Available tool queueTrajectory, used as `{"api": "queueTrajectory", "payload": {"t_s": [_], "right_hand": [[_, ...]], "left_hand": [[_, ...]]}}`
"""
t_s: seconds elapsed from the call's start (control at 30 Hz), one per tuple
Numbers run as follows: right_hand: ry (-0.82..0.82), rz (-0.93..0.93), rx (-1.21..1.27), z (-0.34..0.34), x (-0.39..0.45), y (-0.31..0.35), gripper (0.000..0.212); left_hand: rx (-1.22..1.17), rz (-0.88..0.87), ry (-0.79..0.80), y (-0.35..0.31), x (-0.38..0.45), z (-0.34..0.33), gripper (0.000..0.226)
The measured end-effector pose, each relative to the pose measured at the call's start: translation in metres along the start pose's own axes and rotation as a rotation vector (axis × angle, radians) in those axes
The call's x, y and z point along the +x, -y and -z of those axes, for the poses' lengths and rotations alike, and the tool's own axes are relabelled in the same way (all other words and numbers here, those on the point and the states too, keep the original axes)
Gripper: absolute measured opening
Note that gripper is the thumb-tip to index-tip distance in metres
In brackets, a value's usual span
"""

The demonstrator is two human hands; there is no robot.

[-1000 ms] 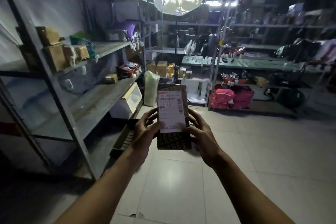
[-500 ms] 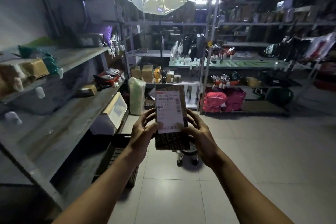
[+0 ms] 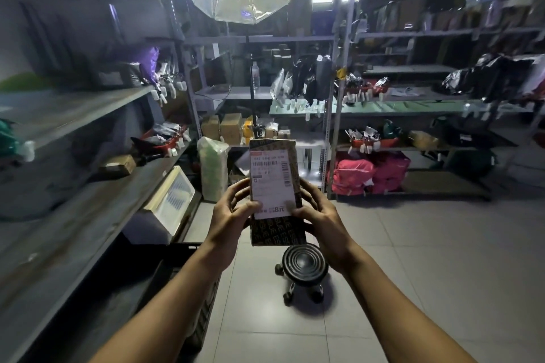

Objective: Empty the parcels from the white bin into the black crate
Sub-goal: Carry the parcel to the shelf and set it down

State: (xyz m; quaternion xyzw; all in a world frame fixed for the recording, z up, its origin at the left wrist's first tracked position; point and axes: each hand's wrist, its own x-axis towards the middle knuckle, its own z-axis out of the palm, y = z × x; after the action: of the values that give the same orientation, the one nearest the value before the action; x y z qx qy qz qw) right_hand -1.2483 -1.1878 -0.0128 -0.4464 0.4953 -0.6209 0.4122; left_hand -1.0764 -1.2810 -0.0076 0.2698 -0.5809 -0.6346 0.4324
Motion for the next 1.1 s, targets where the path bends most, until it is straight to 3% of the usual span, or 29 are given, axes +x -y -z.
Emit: {"api": "queueTrajectory", "payload": {"t_s": [0.23,0.57,0.7,1.1], "right_hand": [[0.076,-0.022,-0.042,0.077,0.121,0.0,0.073],[0.095,-0.033,-0.026,0.122,0.247,-0.019,0.07],[0.079,-0.035,-0.028,0.139,0.305,-0.032,0.07],[0.016,-0.044,-0.038,0.16,0.521,-0.049,0.07]], "left_hand": [[-0.012,-0.023,-0.051,0.024,0.115,-0.041,0.058],[0.01,-0.007,-0.101,0.051,0.248,-0.047,0.068],[-0.013,-0.004,-0.086,0.069,0.31,-0.045,0.061],[-0.033,0.01,-0.044,0.09,0.53,-0.005,0.079]]}}
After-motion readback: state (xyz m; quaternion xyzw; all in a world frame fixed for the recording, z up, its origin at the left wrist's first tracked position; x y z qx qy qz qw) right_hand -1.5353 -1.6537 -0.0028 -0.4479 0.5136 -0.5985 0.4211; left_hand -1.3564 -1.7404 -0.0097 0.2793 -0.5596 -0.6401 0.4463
